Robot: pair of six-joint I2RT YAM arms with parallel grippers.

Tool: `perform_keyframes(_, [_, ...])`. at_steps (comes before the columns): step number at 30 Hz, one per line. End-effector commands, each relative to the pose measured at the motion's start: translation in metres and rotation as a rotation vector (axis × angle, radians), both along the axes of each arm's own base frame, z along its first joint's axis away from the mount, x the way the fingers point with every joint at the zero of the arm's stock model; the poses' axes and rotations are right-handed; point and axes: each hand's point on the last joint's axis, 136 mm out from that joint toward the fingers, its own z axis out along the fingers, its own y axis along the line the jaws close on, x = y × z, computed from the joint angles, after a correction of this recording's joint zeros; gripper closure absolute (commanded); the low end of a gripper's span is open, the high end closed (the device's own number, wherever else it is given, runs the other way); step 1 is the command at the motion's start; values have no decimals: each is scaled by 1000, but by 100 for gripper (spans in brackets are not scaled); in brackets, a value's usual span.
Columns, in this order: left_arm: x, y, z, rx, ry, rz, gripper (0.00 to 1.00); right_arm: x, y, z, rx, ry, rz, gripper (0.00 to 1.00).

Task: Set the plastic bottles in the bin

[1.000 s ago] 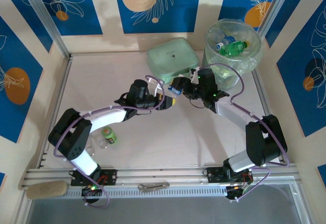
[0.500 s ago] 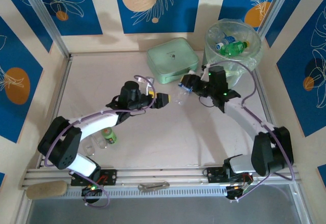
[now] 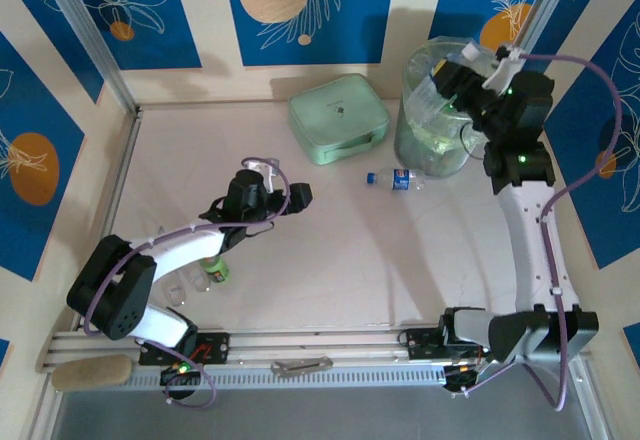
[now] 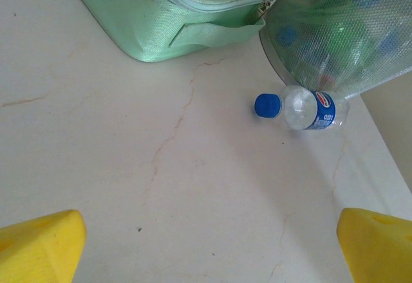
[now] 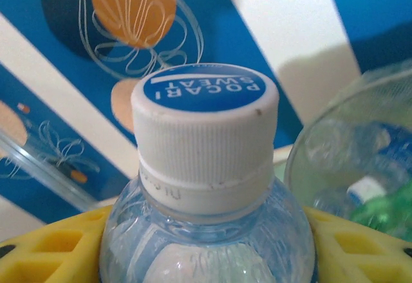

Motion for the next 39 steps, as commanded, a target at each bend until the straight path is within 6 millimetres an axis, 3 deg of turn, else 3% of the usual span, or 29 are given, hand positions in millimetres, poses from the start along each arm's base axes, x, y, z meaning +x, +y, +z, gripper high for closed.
perform_keyframes(1, [2, 1, 4, -41, -6, 23, 1, 30, -15, 11, -38, -42, -73, 40])
perform_keyframes(6, [-3, 1, -2, -44, 12, 9, 1, 73, -26, 16, -26, -71, -140, 41])
perform_keyframes(14, [-9, 9, -4, -7, 8, 15, 1, 124, -33, -15, -59, -17, -205, 41])
perform_keyframes(19, [-10, 9, -5, -1, 9, 15, 1, 146, -31, -48, -113, 90, -186, 40])
perform_keyframes(24, [-9, 8, -5, -7, 11, 11, 1, 151, -38, -76, -189, 170, -214, 40])
perform_keyframes(30, [-9, 7, -6, -4, 16, 6, 1, 141, -42, -96, -280, 221, -231, 39])
perform_keyframes(36, [-8, 3, -5, -17, 20, -6, 1, 135, -54, -116, -293, 280, -262, 39])
perform_keyframes(39, [-7, 2, -5, -20, 22, -9, 1, 137, -50, -124, -252, 306, -223, 38])
